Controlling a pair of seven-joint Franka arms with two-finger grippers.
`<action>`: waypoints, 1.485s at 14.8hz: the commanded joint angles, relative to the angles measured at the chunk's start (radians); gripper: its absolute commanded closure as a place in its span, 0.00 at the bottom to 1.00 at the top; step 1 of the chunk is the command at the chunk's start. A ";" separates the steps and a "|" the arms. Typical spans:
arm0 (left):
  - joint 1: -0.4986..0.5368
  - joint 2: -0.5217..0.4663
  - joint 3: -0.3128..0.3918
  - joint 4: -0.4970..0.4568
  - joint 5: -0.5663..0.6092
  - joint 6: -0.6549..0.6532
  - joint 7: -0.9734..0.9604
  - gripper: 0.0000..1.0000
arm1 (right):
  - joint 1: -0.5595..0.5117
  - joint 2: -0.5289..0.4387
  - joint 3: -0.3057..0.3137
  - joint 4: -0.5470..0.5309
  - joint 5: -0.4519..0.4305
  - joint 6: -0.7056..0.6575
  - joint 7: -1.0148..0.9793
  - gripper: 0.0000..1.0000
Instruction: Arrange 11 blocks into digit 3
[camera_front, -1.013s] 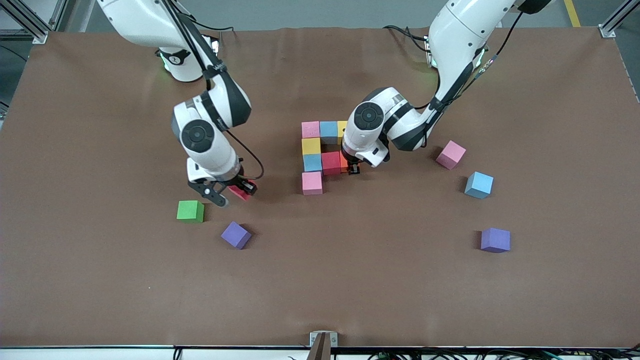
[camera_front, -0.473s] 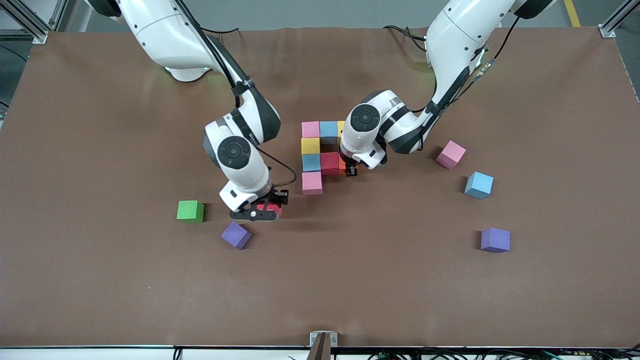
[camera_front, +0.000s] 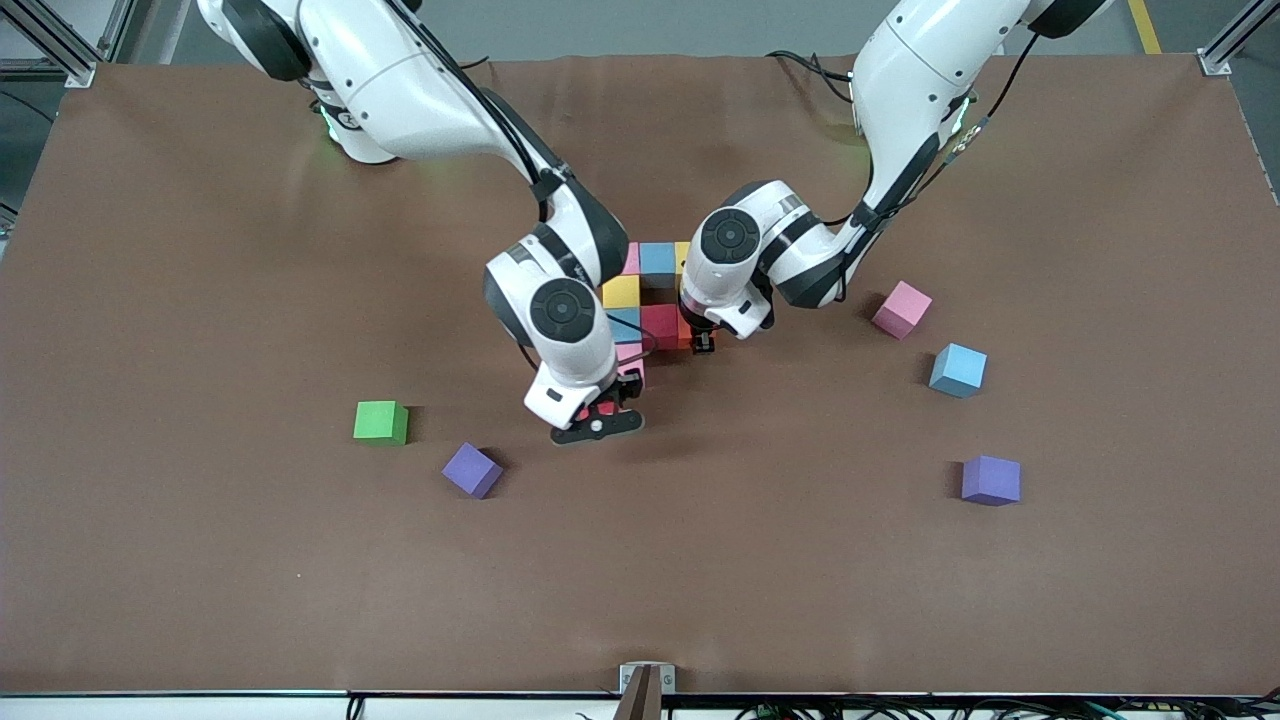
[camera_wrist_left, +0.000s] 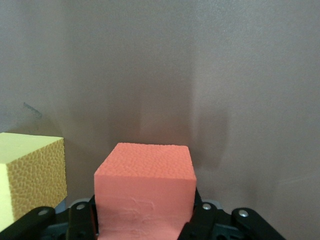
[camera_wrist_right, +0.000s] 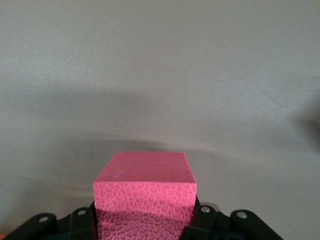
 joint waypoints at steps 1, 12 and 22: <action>-0.005 0.010 0.005 0.013 0.030 0.004 -0.020 0.18 | 0.023 0.081 -0.006 0.097 -0.004 -0.019 0.005 1.00; 0.009 -0.059 0.000 0.011 0.040 -0.104 0.003 0.00 | 0.037 0.118 -0.006 0.128 0.002 -0.029 0.068 1.00; 0.055 -0.176 -0.004 0.018 0.032 -0.240 0.119 0.00 | 0.055 0.127 -0.006 0.127 0.004 -0.031 0.136 1.00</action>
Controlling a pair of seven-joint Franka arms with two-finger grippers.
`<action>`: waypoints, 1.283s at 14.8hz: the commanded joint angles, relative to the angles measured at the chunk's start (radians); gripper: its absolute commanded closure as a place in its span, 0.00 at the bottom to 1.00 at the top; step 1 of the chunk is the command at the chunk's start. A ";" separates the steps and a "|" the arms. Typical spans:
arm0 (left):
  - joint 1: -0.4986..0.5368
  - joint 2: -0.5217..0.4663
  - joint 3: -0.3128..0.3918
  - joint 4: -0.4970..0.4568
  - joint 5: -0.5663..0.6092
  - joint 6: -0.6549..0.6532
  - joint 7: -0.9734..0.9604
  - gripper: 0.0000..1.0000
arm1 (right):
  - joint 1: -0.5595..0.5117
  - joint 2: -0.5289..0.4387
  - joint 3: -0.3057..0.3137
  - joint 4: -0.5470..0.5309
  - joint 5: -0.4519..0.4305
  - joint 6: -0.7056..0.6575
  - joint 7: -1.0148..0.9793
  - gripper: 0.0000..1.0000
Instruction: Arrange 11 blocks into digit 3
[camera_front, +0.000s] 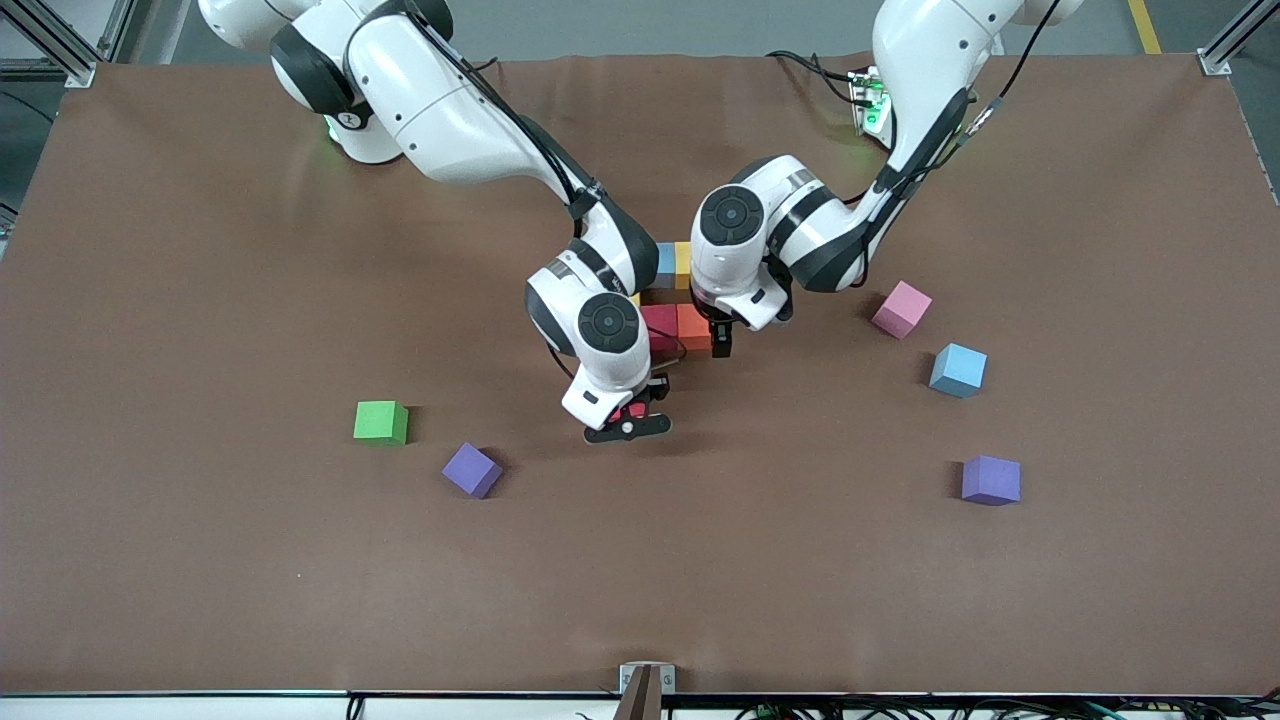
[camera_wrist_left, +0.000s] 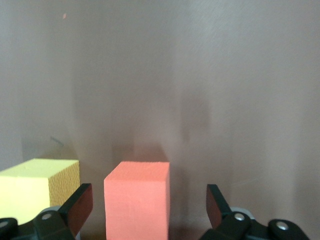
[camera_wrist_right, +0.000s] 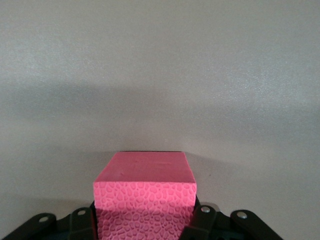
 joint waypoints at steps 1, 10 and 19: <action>0.030 -0.040 -0.007 -0.002 0.013 -0.030 0.073 0.00 | 0.013 0.014 -0.005 0.021 0.002 -0.012 0.027 1.00; 0.158 -0.025 0.000 0.189 0.011 -0.237 0.537 0.00 | 0.013 0.020 -0.005 0.021 0.002 -0.010 0.030 1.00; 0.283 -0.025 0.009 0.412 0.018 -0.394 1.077 0.00 | 0.015 0.030 -0.007 0.026 -0.003 -0.009 0.061 0.00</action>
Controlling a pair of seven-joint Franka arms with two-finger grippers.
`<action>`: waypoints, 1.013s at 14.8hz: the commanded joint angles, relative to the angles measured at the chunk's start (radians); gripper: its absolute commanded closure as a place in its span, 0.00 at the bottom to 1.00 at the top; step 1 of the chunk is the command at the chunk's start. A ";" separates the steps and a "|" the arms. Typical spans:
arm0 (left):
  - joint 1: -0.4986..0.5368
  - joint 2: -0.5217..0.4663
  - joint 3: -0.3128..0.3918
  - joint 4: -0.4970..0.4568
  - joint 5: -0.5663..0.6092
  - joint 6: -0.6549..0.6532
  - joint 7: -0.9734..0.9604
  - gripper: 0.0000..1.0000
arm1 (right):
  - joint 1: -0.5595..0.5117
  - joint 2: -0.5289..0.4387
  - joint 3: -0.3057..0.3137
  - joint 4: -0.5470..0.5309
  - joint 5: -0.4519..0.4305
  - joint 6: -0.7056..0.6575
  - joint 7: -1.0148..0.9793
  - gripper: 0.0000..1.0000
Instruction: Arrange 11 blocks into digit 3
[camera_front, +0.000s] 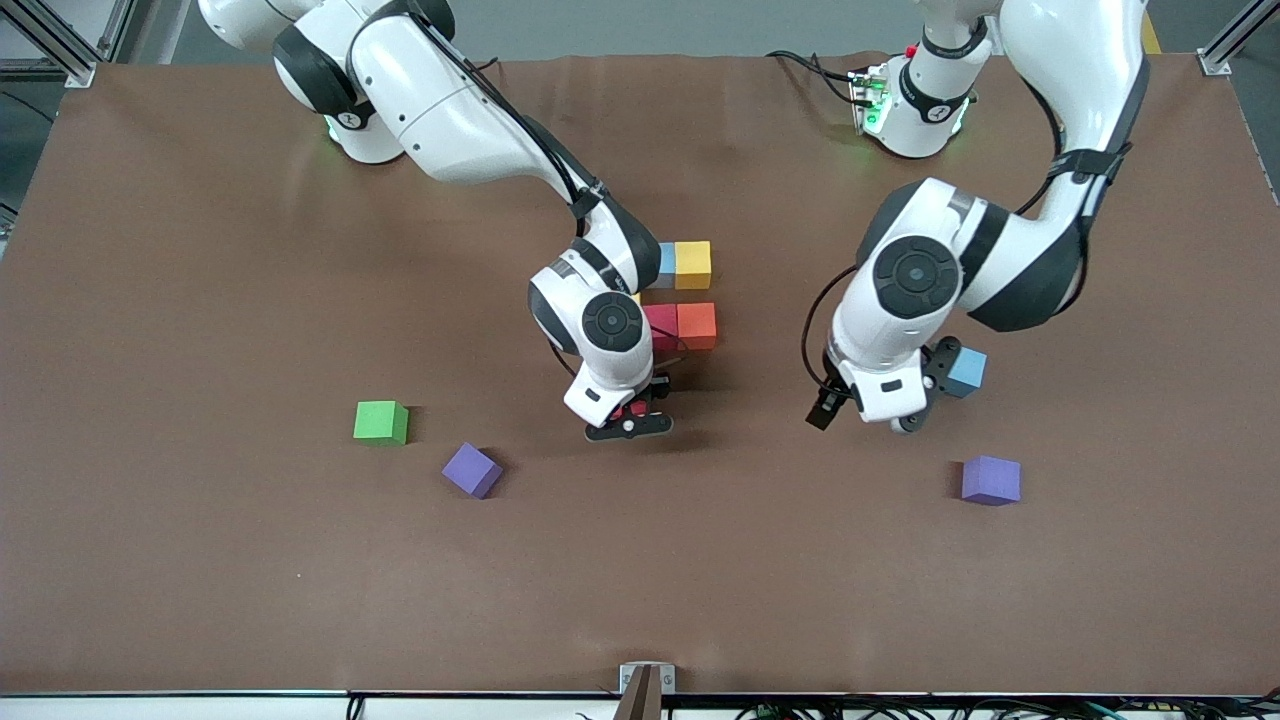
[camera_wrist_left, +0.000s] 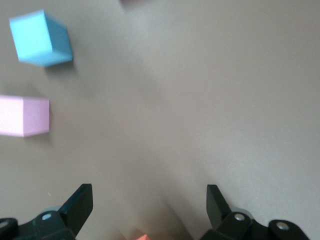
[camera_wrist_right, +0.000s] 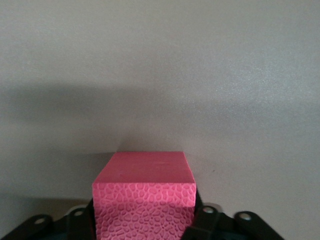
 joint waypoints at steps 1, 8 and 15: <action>0.056 0.002 -0.003 0.093 0.017 -0.072 0.170 0.00 | 0.009 0.023 -0.007 0.027 -0.003 -0.006 0.031 0.00; 0.230 -0.027 -0.006 0.193 0.016 -0.216 0.675 0.00 | 0.006 0.019 -0.005 0.096 0.003 -0.075 0.034 0.00; 0.307 -0.145 -0.003 0.192 -0.013 -0.256 0.954 0.00 | -0.052 -0.069 -0.003 0.101 0.029 -0.164 0.026 0.00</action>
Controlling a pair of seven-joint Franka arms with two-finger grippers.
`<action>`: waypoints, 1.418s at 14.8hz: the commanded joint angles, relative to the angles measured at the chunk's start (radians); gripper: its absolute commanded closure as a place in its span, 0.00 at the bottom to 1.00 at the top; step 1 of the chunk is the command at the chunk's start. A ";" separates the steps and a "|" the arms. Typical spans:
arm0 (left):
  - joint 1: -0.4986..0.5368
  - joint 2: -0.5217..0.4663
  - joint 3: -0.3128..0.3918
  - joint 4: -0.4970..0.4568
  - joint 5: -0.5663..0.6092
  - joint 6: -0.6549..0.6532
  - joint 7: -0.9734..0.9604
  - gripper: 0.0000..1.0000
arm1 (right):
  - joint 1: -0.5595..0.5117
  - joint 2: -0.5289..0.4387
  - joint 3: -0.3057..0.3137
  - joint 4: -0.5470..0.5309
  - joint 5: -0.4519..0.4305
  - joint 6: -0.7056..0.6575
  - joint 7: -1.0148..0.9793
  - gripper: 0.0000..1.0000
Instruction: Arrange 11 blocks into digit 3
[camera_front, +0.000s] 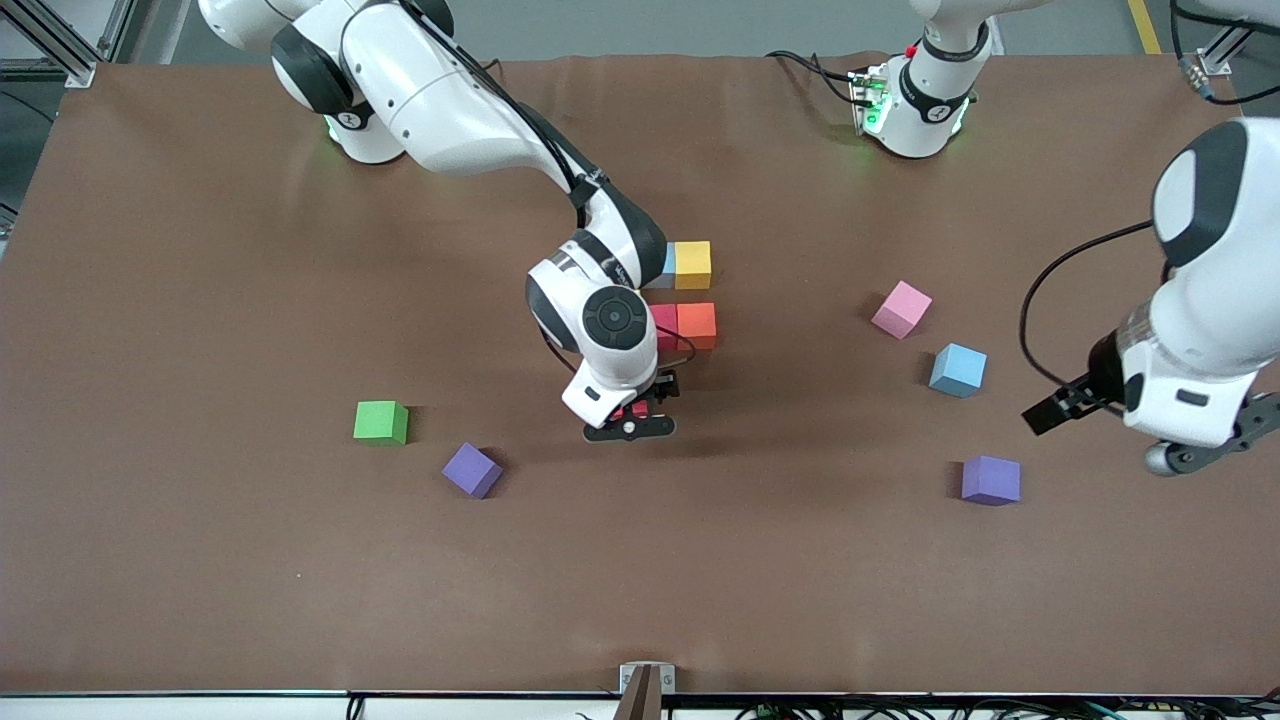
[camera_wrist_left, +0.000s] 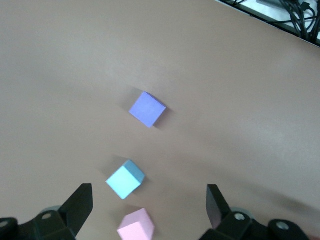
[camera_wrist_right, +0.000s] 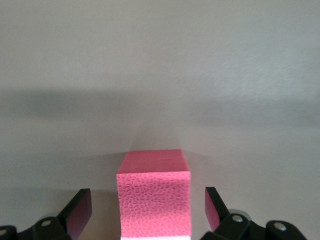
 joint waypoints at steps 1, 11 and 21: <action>0.009 -0.066 0.005 -0.015 -0.022 -0.046 0.102 0.00 | -0.066 -0.064 0.004 -0.018 0.019 -0.033 0.001 0.00; 0.013 -0.148 0.133 -0.068 -0.139 -0.117 0.407 0.00 | -0.322 -0.185 -0.012 -0.029 0.003 -0.284 -0.129 0.00; 0.038 0.027 0.131 -0.170 -0.136 0.149 0.524 0.00 | -0.471 -0.454 -0.014 -0.334 -0.089 -0.289 -0.284 0.00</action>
